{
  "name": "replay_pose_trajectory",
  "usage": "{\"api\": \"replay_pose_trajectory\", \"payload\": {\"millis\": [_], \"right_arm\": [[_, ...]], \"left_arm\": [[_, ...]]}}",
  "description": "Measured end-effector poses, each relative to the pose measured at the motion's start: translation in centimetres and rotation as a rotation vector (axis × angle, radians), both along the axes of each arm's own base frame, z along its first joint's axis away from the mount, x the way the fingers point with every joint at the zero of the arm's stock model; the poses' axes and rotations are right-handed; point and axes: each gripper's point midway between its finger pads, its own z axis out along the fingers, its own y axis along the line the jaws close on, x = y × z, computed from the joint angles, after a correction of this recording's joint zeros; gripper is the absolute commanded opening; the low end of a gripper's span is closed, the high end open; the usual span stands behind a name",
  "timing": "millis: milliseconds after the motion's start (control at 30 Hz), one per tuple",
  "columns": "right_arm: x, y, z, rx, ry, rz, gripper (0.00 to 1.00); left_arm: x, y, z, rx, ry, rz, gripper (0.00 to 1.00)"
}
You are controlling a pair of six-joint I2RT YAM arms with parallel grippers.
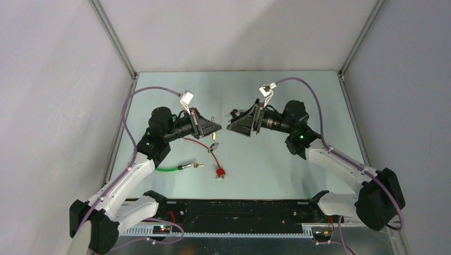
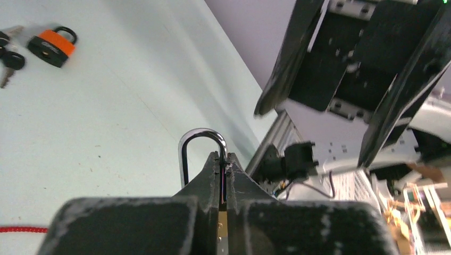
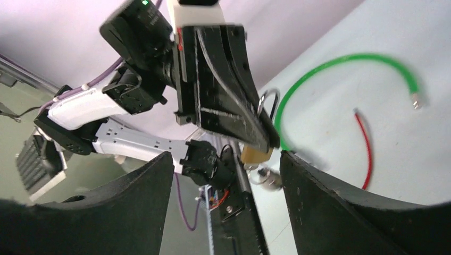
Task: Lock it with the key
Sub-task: Lock the lock.
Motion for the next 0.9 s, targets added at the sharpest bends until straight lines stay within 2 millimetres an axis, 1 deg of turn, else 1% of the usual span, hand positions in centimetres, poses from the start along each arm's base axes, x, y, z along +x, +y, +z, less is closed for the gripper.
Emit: {"api": "replay_pose_trajectory", "payload": {"millis": [33, 100, 167, 267, 400, 433, 533, 567, 700, 900], "right_arm": [[0.0, -0.5, 0.7, 0.009, -0.036, -0.013, 0.74], [0.0, -0.9, 1.6, 0.02, -0.093, -0.022, 0.69], [-0.3, -1.0, 2.0, 0.025, -0.146, -0.005, 0.63], [-1.0, -0.8, 2.3, 0.038, -0.209, 0.048, 0.6], [-2.6, -0.4, 3.1, 0.079, -0.317, 0.149, 0.61], [-3.2, -0.3, 3.3, 0.09, -0.358, 0.182, 0.61], [-4.9, 0.3, 3.4, 0.106, -0.452, 0.261, 0.6], [-5.4, 0.5, 3.4, 0.109, -0.484, 0.289, 0.58], [-7.2, 1.1, 3.8, 0.125, -0.602, 0.387, 0.53], [-8.8, 0.9, 3.7, 0.145, -0.706, 0.491, 0.49]], "left_arm": [[-0.4, -0.1, -0.1, 0.004, -0.005, -0.026, 0.0], [-1.5, -0.4, 0.0, 0.008, -0.017, -0.088, 0.0], [-2.7, -0.6, 0.3, 0.004, -0.037, -0.149, 0.0], [-4.8, -0.7, 1.4, -0.011, -0.088, -0.245, 0.0], [-8.0, -1.1, 2.8, -0.032, -0.161, -0.368, 0.0], [-9.1, -1.2, 3.1, -0.038, -0.183, -0.407, 0.0], [-11.0, -1.6, 3.5, -0.046, -0.219, -0.487, 0.0], [-11.6, -1.7, 3.6, -0.048, -0.226, -0.512, 0.0], [-12.7, -1.9, 3.5, -0.05, -0.243, -0.567, 0.0], [-13.8, -2.2, 3.5, -0.056, -0.246, -0.618, 0.0]]}}
